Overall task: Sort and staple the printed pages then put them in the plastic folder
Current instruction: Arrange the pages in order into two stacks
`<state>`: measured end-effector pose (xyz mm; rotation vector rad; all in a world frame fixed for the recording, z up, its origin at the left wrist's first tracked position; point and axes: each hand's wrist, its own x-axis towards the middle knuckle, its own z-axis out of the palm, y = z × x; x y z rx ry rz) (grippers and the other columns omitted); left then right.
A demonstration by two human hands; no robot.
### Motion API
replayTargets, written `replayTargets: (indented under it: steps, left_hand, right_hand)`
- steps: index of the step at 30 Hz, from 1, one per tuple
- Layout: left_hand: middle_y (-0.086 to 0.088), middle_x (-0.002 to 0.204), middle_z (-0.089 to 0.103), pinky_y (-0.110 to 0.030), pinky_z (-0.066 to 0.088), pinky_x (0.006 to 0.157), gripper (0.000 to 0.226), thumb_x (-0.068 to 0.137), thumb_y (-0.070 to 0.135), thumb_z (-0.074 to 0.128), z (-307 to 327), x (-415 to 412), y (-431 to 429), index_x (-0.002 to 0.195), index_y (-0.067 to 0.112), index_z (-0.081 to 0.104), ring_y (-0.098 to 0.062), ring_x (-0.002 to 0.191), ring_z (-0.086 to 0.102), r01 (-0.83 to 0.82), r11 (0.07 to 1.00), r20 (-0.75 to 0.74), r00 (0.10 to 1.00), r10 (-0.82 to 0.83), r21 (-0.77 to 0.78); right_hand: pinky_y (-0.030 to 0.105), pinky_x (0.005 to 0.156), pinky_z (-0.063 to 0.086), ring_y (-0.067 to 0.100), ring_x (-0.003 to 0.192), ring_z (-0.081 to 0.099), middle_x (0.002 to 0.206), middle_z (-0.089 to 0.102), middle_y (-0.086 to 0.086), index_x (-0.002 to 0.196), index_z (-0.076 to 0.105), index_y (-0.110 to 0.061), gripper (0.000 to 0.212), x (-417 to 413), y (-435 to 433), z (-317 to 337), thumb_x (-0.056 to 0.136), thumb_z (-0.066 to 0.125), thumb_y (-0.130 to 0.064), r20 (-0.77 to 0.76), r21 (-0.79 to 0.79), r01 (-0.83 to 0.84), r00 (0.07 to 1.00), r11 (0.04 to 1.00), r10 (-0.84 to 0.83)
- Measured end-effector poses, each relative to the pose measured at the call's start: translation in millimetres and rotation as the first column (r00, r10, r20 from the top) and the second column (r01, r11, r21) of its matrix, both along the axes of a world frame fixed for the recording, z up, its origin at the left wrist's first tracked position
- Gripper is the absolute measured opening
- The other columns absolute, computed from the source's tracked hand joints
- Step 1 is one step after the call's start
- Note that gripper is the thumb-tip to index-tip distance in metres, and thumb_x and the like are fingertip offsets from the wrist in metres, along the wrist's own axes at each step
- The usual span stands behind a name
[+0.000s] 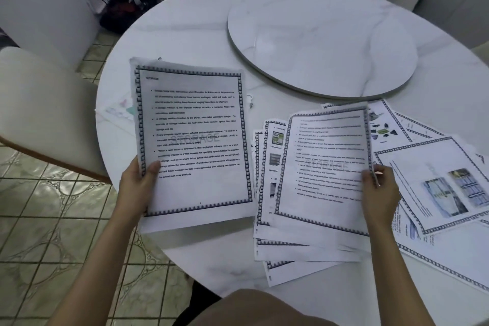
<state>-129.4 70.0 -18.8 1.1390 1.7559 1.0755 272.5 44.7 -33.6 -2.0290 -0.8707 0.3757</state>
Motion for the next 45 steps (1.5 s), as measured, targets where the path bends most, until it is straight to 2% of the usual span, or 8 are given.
replayTargets:
  steps: [9, 12, 19, 26, 30, 37, 41, 45]
  left_hand:
    - [-0.005, 0.111, 0.060, -0.029, 0.049, 0.078, 0.024, 0.094, 0.019, 0.049, 15.3, 1.1, 5.0, 0.117, 0.013, 0.051, -0.015, 0.092, 0.061, 0.029, 0.999, 0.195, 0.980, -0.036, 0.039]
    - [0.003, 0.105, 0.064, -0.018, 0.055, 0.069, 0.020, 0.094, 0.020, 0.049, 16.4, 0.7, 6.9, 0.113, 0.016, 0.052, -0.009, 0.090, 0.062, 0.082, 0.996, 0.239, 0.967, -0.087, 0.031]
    - [0.007, 0.102, 0.067, -0.017, 0.055, 0.065, 0.019, 0.094, 0.020, 0.048, 16.4, 3.9, 10.9, 0.112, 0.019, 0.055, -0.003, 0.083, 0.069, 0.197, 0.980, 0.355, 0.918, -0.179, -0.014]
    - [-0.003, 0.109, 0.065, -0.021, 0.057, 0.069, 0.027, 0.095, 0.021, 0.047, -14.1, 0.6, 8.6, 0.121, 0.015, 0.052, -0.009, 0.086, 0.067, 0.261, 0.948, 0.341, 0.921, -0.188, -0.183]
    - [-0.013, 0.120, 0.061, -0.035, 0.051, 0.084, 0.031, 0.096, 0.016, 0.046, -33.0, -0.3, 3.0, 0.125, 0.008, 0.051, -0.023, 0.093, 0.062, 0.267, 0.917, 0.285, 0.941, -0.183, -0.295]
    - [-0.005, 0.128, 0.056, -0.045, 0.047, 0.096, 0.042, 0.091, 0.025, 0.057, -34.1, 7.0, 7.9, 0.130, 0.016, 0.044, -0.025, 0.113, 0.056, 0.299, 0.926, 0.115, 0.953, -0.280, -0.228]
    - [0.001, 0.118, 0.056, -0.028, 0.047, 0.086, 0.042, 0.091, 0.020, 0.056, -23.0, 20.6, 12.4, 0.129, 0.012, 0.040, -0.017, 0.104, 0.056, 0.261, 0.961, -0.014, 0.965, -0.263, -0.088]
    - [0.013, 0.094, 0.055, -0.002, 0.042, 0.066, 0.024, 0.089, 0.014, 0.059, 7.6, 24.1, 14.2, 0.107, 0.013, 0.043, 0.015, 0.081, 0.054, 0.129, 0.977, -0.078, 0.990, -0.117, 0.170]
  right_hand:
    - [0.007, 0.056, 0.044, 0.004, 0.069, 0.056, 0.083, 0.060, 0.003, 0.103, 0.057, -0.021, 0.011, -1.1, 13.4, 37.0, 0.095, 0.051, -0.018, -0.224, 0.204, -0.148, 0.955, 0.968, 0.193]
    - [0.013, 0.069, 0.051, -0.005, 0.071, 0.062, 0.087, 0.064, -0.006, 0.108, 0.058, -0.016, 0.015, -18.8, 25.2, 39.2, 0.095, 0.051, -0.018, -0.372, 0.242, -0.159, 0.896, 0.957, 0.243]
    - [0.038, 0.086, 0.054, 0.023, 0.097, 0.066, 0.107, 0.069, 0.008, 0.114, 0.059, -0.009, 0.023, -84.2, 44.1, 33.7, 0.094, 0.052, -0.020, -0.594, 0.241, -0.302, 0.706, 0.923, 0.386]
    - [0.026, 0.082, 0.054, 0.010, 0.093, 0.064, 0.101, 0.068, -0.006, 0.108, 0.059, -0.019, 0.018, -138.4, 44.5, 6.5, 0.097, 0.046, -0.024, -0.679, 0.126, -0.473, 0.600, 0.872, 0.424]
    - [0.037, 0.107, 0.037, 0.020, 0.124, 0.048, 0.132, 0.053, -0.001, 0.133, 0.047, -0.011, 0.046, -152.0, 36.7, -13.1, 0.098, 0.039, -0.039, -0.662, -0.074, -0.568, 0.642, 0.820, 0.386]
    - [0.026, 0.098, 0.038, 0.015, 0.124, 0.047, 0.138, 0.049, 0.000, 0.136, 0.043, -0.014, 0.046, -159.0, 36.3, -25.2, 0.094, 0.051, -0.033, -0.589, -0.105, -0.626, 0.665, 0.773, 0.458]
    - [0.031, 0.099, 0.043, 0.015, 0.124, 0.049, 0.136, 0.052, -0.002, 0.135, 0.046, -0.017, 0.043, -168.6, 38.3, -20.2, 0.095, 0.052, -0.029, -0.484, -0.049, -0.630, 0.694, 0.775, 0.533]
    - [0.026, 0.099, 0.045, 0.004, 0.117, 0.054, 0.122, 0.061, -0.011, 0.127, 0.052, -0.025, 0.034, -175.9, 39.1, 10.4, 0.093, 0.054, -0.029, -0.382, 0.173, -0.560, 0.720, 0.810, 0.579]
